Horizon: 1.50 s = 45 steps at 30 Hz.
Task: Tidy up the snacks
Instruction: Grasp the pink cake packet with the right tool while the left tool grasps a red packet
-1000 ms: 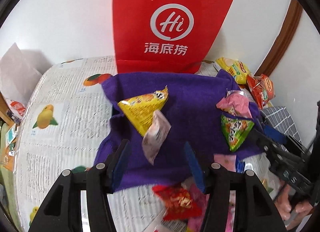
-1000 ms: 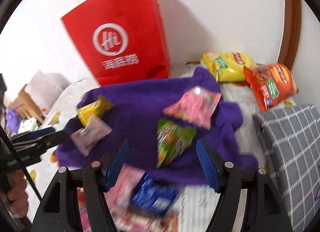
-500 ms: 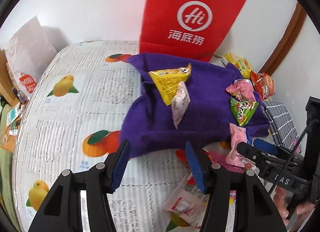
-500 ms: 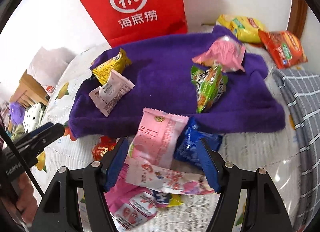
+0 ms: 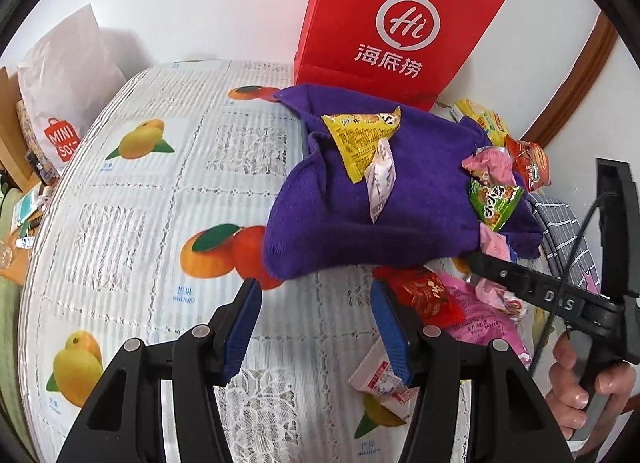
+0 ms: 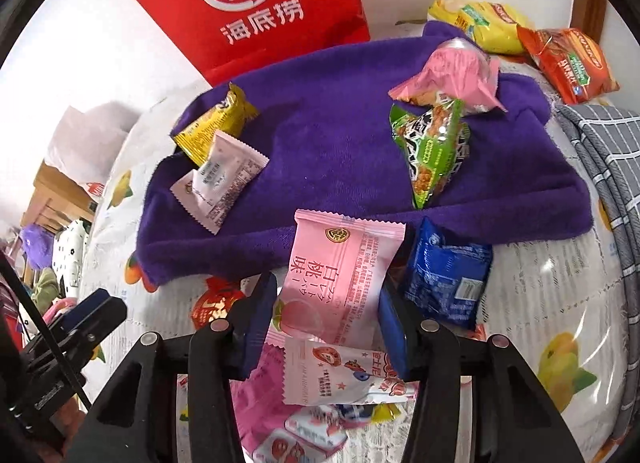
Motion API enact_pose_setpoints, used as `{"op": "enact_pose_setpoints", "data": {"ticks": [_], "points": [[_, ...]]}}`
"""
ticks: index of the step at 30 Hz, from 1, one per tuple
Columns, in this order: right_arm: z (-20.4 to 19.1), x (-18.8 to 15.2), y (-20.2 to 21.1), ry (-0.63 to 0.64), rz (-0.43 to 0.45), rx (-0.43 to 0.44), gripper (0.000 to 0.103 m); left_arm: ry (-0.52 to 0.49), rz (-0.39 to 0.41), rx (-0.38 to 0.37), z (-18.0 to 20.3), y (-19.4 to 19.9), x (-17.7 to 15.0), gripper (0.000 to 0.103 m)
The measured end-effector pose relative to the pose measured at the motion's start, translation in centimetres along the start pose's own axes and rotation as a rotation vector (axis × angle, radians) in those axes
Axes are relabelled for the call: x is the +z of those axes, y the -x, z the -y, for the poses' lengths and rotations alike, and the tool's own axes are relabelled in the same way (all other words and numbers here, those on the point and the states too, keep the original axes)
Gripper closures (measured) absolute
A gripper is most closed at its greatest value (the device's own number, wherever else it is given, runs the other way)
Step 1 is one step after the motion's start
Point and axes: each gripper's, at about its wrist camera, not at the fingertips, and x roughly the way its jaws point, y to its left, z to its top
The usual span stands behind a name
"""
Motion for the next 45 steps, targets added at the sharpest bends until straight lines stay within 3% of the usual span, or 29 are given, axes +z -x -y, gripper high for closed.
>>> {"op": "enact_pose_setpoints", "data": {"ticks": [5,10,15,22,26,29,34,38,45], "points": [[-0.2,-0.8,2.8,0.016,0.066,0.089,0.054,-0.003,-0.003,-0.012,1.1,0.3,-0.5,0.048],[-0.2,-1.9,5.6,0.067,0.117,0.121,0.054,-0.046,-0.004,-0.028,3.4,0.3,-0.9,0.048],[1.3,-3.3,9.0,0.098,0.182,0.155,0.054,-0.057,-0.034,-0.063,5.8,-1.1,-0.4,0.048],[3.1,-3.9,11.5,0.114,0.245,0.199,0.054,-0.06,-0.094,-0.055,8.2,-4.5,0.4,0.048],[4.3,-4.4,11.3,0.13,0.251,0.173,0.054,-0.063,-0.135,-0.009,9.1,-6.5,0.4,0.048],[5.5,-5.1,10.2,0.133,0.235,0.107,0.054,-0.07,-0.131,0.005,9.2,-7.0,0.3,0.049],[7.7,-6.3,7.2,0.092,0.144,0.055,0.054,-0.101,-0.116,0.032,9.5,-7.2,-0.1,0.054],[8.5,-7.1,5.8,0.07,0.092,0.016,0.054,-0.112,-0.108,0.002,9.0,-6.6,-0.7,0.061],[7.0,-7.4,8.4,0.078,0.15,0.042,0.054,-0.087,-0.081,-0.016,6.7,-3.4,-1.0,0.062]]}}
